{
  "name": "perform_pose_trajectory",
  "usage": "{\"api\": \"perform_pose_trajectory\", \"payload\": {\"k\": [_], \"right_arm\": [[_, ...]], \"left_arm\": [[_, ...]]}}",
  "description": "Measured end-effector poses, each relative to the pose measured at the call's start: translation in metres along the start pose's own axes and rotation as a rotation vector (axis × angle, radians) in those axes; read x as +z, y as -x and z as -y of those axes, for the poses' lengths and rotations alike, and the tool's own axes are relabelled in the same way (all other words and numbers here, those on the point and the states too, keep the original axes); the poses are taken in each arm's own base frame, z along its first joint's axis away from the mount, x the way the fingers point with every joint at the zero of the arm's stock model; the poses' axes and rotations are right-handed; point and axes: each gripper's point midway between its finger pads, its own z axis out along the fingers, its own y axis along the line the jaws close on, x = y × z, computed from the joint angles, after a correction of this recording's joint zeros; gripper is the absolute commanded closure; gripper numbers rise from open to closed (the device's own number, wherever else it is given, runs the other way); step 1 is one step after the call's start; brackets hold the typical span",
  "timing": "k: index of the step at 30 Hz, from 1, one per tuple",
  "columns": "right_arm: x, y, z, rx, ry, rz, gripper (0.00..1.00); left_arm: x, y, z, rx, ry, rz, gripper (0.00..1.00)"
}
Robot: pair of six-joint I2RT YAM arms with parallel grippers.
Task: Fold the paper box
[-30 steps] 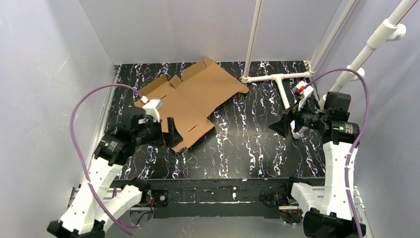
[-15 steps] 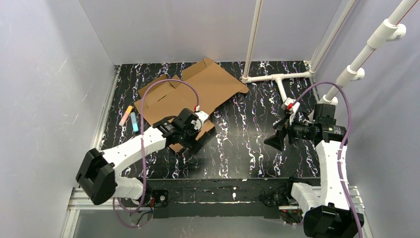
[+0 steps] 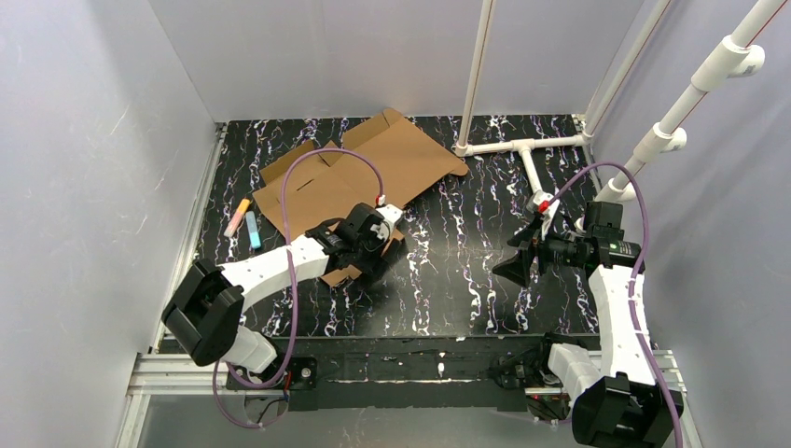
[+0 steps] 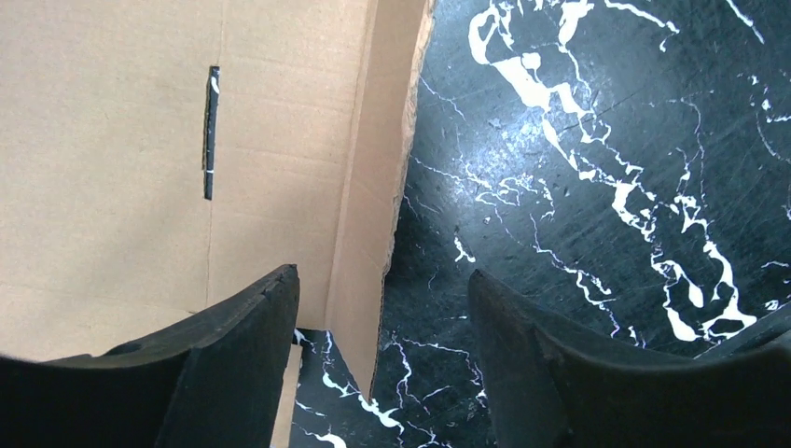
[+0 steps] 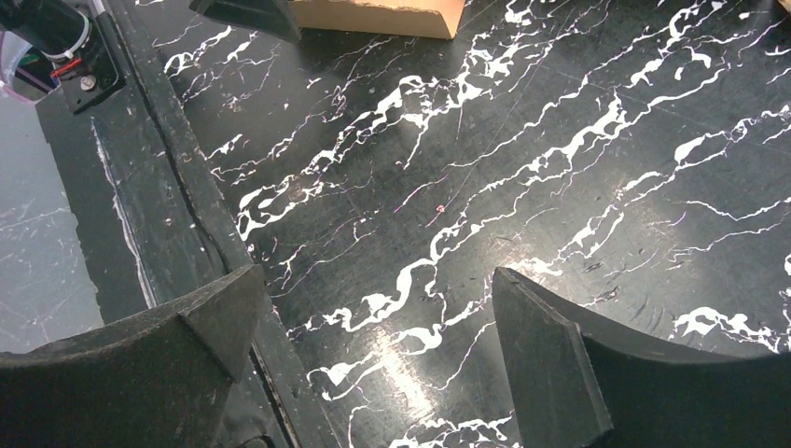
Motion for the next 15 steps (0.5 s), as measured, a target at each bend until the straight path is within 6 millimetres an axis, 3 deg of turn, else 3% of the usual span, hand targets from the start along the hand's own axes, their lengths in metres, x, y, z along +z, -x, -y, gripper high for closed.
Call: {"api": "perform_pose_trajectory", "payload": {"k": [8, 10, 14, 15], "right_arm": [[0.0001, 0.0046, 0.0004, -0.029, 0.0, 0.02, 0.0], [0.0001, 0.0051, 0.0001, -0.029, 0.001, 0.022, 0.0], [0.0002, 0.0057, 0.0007, -0.03, -0.001, 0.024, 0.0], [0.0002, 0.0058, 0.0007, -0.03, -0.001, 0.024, 0.0]], "left_arm": [[0.0031, -0.007, 0.0014, -0.013, 0.0, -0.004, 0.54], [0.0031, -0.0069, 0.0018, -0.015, 0.002, -0.003, 0.65], [0.0029, -0.0069, 0.0067, -0.014, -0.003, -0.002, 1.0], [0.0027, -0.007, 0.009, -0.014, -0.007, -0.002, 1.0]]}}
